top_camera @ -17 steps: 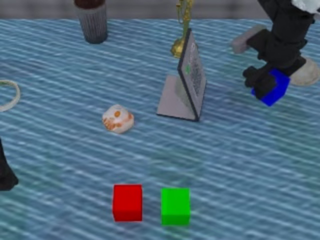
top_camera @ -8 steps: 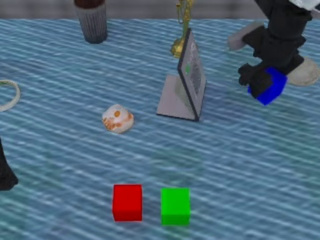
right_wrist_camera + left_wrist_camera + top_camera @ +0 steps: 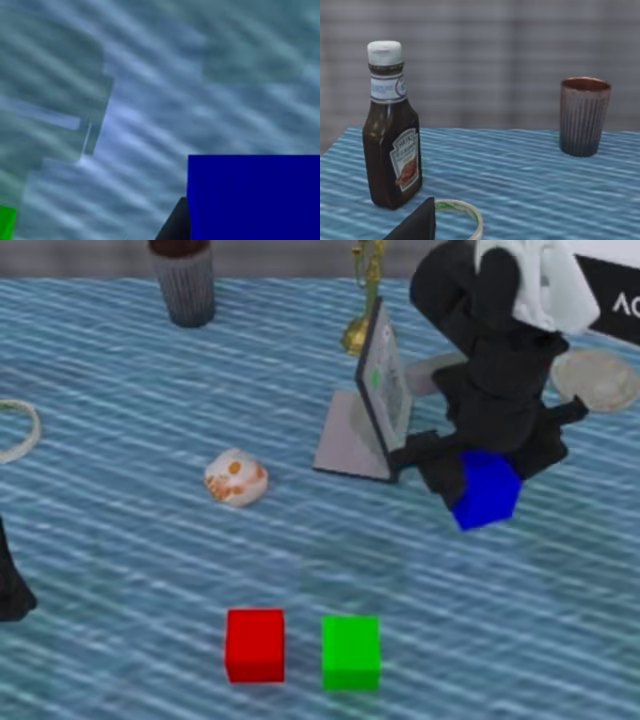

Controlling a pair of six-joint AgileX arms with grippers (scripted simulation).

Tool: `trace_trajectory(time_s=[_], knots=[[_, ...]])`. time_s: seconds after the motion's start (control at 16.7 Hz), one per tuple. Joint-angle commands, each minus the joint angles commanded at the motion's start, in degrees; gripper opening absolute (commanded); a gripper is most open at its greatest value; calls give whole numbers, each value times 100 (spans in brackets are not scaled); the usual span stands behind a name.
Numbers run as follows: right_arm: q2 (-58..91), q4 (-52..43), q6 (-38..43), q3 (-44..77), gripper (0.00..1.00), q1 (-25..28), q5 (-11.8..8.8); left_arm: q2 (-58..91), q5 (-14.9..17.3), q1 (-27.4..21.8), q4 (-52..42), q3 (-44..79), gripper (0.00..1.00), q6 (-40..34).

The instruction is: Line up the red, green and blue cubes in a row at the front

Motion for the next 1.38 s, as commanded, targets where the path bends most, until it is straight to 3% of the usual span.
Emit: trace_trajectory(time_s=[0.24, 0.48, 0.96, 1.38], knots=[[-1002, 336, 1971, -1399, 0, 788, 27, 0, 0, 0, 0, 0, 100, 0], [-1791, 647, 3039, -2328, 0, 1302, 68, 0, 0, 0, 0, 0, 100, 0], [-1900, 800, 3216, -2555, 0, 1371, 69, 0, 0, 0, 0, 0, 100, 0], [-1440, 2205, 3246, -3444, 0, 1418, 78, 0, 0, 0, 0, 0, 100, 0]])
